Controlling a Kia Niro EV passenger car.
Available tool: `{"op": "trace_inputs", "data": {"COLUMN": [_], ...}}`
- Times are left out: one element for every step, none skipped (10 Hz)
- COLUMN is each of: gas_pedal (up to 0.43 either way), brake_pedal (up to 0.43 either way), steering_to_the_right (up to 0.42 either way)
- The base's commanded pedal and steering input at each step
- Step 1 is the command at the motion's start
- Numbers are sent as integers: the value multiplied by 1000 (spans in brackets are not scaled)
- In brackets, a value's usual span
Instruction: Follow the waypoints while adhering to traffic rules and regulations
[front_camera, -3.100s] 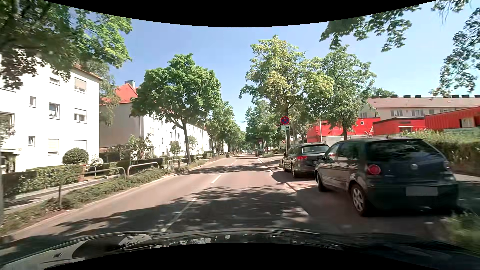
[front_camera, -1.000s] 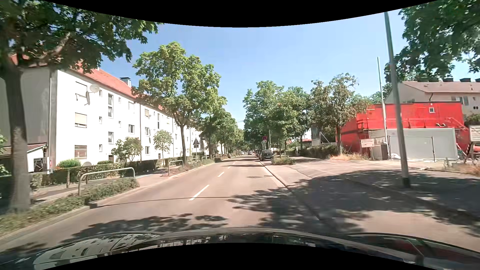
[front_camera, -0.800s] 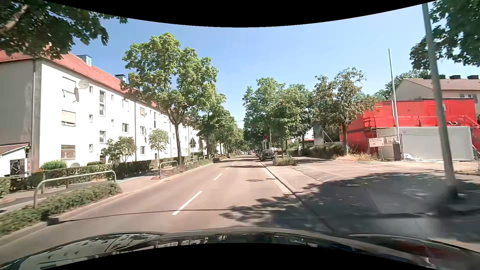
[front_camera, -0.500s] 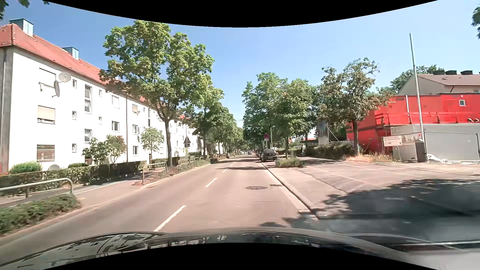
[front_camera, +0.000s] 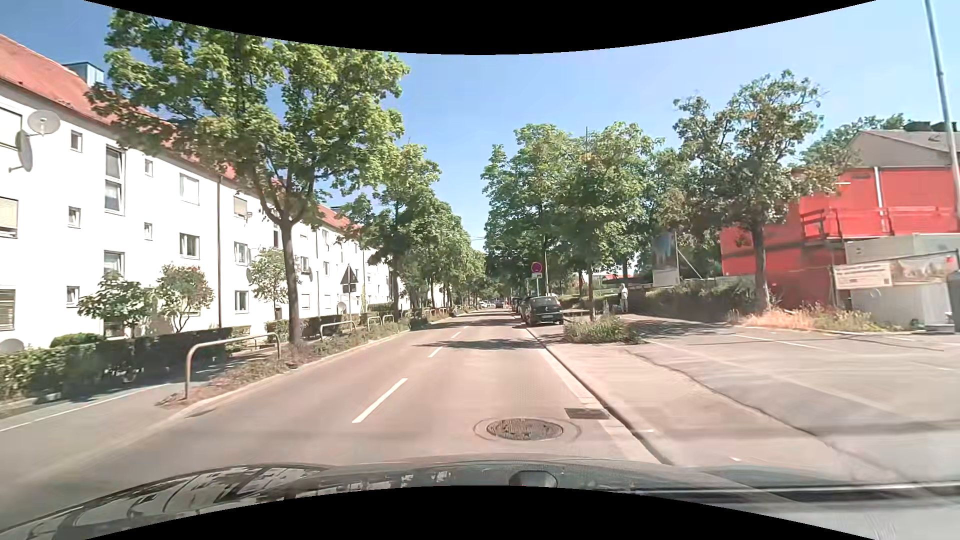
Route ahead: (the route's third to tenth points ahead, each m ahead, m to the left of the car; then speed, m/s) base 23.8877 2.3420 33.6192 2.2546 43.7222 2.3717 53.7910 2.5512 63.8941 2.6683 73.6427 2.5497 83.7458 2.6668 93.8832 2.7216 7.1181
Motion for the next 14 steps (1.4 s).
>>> {"op": "trace_inputs", "data": {"gas_pedal": [67,67,67,67,67,67,67,67,67,67,67,67,67,67], "brake_pedal": [0,0,0,0,0,0,0,0,0,0,0,0,0,0], "steering_to_the_right": [0,0,-1,-1,-5,-10,-10,-9,-7,-7,-6,-6,-6,-5]}}
